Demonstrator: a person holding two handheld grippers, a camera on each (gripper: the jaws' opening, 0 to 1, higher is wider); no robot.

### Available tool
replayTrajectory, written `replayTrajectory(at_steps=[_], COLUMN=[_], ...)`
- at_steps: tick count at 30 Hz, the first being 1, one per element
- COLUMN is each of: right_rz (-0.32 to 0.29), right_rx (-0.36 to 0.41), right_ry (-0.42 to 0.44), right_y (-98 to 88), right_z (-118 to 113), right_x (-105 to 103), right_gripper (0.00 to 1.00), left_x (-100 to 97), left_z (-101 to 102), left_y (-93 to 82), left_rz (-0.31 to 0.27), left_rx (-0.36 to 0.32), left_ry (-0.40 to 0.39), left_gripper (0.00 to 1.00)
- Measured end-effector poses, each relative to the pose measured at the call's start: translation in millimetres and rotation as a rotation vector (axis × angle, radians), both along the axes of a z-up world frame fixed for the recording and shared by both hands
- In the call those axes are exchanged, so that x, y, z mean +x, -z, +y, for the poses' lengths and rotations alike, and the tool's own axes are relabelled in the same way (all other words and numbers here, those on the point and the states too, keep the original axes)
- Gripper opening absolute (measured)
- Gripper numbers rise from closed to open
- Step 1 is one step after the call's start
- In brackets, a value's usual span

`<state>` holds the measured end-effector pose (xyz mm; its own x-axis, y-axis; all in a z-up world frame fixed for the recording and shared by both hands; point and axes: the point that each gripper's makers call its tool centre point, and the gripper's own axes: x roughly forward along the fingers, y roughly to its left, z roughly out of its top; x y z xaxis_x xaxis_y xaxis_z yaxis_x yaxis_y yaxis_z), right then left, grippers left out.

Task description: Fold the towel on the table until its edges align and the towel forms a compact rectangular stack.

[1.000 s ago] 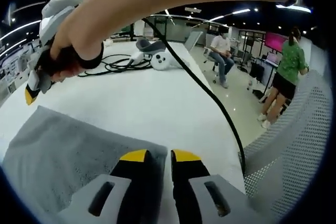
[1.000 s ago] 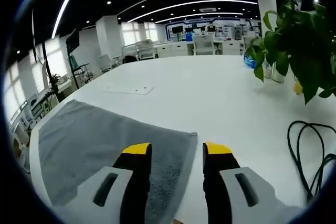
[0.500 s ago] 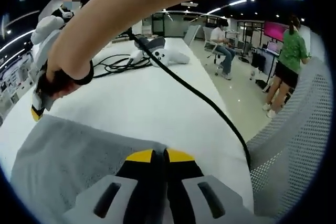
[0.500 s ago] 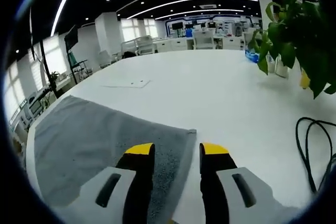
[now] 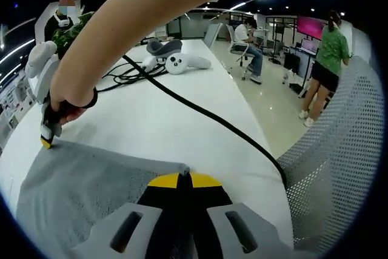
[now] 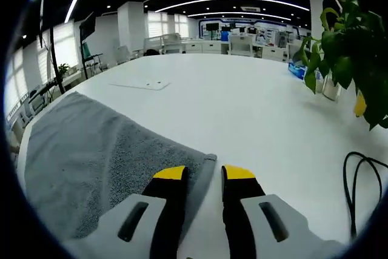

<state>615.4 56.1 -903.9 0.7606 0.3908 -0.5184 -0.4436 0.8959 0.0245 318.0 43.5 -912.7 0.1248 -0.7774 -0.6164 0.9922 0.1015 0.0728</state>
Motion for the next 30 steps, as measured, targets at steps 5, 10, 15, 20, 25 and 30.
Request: replayTrajectory(at_steps=[5,10,15,20,25,30], right_rz=[0.006,0.026,0.084,0.095,0.099,0.073], right_rx=[0.000,-0.018,0.072,0.095,0.130,0.153], right_ry=[-0.022,-0.017,0.056,0.096,0.102,0.102], right_y=[0.3,0.2,1.7,-5.3,-17.3,-37.9], right_z=[9,8,5,5,8,10], right_x=[-4,-3,-2,0,-3,0], right_gripper=[0.03,0.01,0.00,0.00,0.00,0.00], left_x=[-0.2,0.8,3.1,6.4,8.1,4.7], left_z=[0,0,0,0,3,3], left_y=[-0.1,-0.4,-1.2,-3.1,-20.7,-38.8], left_rz=[-0.006,0.014,0.083,0.187,0.228,0.216], left_rx=[-0.005,-0.038,-0.069,-0.103,-0.155,-0.195], left_ry=[-0.006,-0.032,-0.091,-0.190,-0.187,-0.171], left_gripper=[0.04,0.04,0.04,0.04,0.03,0.03])
